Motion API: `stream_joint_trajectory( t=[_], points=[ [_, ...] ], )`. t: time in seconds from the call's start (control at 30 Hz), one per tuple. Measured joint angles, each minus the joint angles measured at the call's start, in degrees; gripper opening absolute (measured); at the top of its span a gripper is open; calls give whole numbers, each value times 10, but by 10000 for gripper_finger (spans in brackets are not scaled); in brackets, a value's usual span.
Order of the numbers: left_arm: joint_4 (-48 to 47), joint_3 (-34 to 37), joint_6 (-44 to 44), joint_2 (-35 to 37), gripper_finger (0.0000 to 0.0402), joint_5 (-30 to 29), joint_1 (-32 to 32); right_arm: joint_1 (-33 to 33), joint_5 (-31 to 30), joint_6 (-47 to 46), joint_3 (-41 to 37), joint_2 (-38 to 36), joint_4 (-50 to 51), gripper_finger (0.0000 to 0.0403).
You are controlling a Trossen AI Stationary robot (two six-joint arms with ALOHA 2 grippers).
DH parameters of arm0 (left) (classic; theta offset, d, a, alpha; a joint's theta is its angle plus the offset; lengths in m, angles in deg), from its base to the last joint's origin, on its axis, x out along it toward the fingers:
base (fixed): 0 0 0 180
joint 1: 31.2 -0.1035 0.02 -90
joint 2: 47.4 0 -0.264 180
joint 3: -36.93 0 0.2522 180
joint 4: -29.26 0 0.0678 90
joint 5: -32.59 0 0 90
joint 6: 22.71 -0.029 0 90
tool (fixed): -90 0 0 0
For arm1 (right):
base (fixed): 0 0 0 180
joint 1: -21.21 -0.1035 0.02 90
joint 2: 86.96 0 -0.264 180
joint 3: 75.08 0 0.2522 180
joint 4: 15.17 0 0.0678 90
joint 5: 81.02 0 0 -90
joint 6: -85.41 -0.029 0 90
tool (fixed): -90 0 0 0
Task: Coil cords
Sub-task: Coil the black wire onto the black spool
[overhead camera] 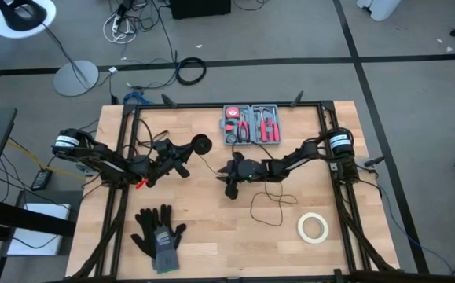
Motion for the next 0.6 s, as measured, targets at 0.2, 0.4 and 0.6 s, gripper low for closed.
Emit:
stream_joint_trajectory(
  t=[0.2, 0.4, 0.6],
  points=[
    [-2, 0, 1, 0, 0, 3, 0, 11, 11, -1, 18, 5, 12, 100],
    [-17, 0, 2, 0, 0, 16, 0, 27, 8, -12, 17, -5, 42, 11],
    [-78, 0, 14, 0, 0, 35, 1, 48, 1, -40, 17, -98, 165, 4]
  ],
)
